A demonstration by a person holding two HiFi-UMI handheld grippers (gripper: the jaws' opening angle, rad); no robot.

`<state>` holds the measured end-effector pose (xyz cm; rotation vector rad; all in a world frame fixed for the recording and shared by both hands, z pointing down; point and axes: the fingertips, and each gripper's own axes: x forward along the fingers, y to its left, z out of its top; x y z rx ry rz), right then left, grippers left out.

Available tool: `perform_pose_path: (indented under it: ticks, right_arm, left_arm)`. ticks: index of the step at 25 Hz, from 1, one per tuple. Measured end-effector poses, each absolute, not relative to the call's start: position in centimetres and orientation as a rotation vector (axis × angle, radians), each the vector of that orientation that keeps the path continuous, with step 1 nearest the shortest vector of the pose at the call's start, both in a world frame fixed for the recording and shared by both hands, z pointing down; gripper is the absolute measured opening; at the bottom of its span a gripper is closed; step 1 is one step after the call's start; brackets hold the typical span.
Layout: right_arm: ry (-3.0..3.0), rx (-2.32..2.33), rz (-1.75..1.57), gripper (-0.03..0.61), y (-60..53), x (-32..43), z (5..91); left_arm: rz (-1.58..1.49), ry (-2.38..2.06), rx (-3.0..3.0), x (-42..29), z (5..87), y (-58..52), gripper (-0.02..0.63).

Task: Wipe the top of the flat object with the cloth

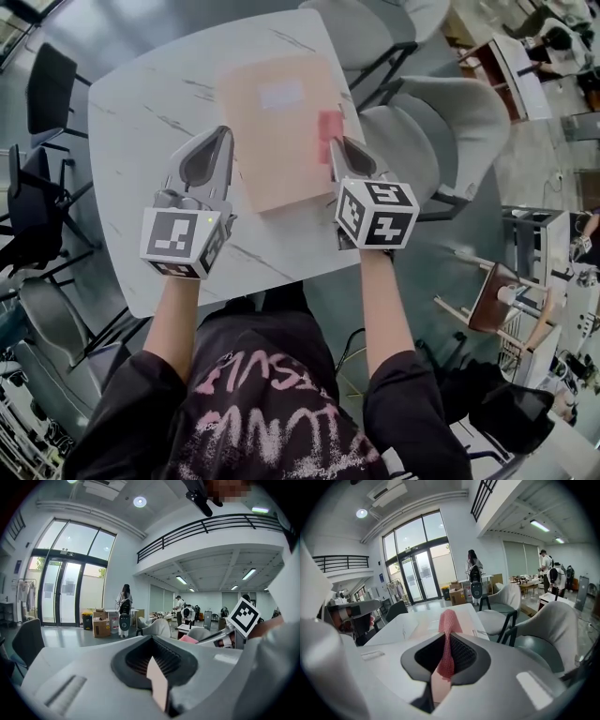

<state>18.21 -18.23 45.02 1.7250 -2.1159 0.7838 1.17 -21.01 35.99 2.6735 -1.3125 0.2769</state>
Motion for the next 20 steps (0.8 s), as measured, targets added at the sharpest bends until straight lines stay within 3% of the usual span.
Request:
perform_pose_path:
  ticks: [20]
  right_arm:
    - [-2.377, 1.933, 0.483, 0.052, -18.1, 17.0, 37.0]
  left_arm:
    - [0.235, -1.326, 2.724, -0.4, 33.9, -19.9, 0.002]
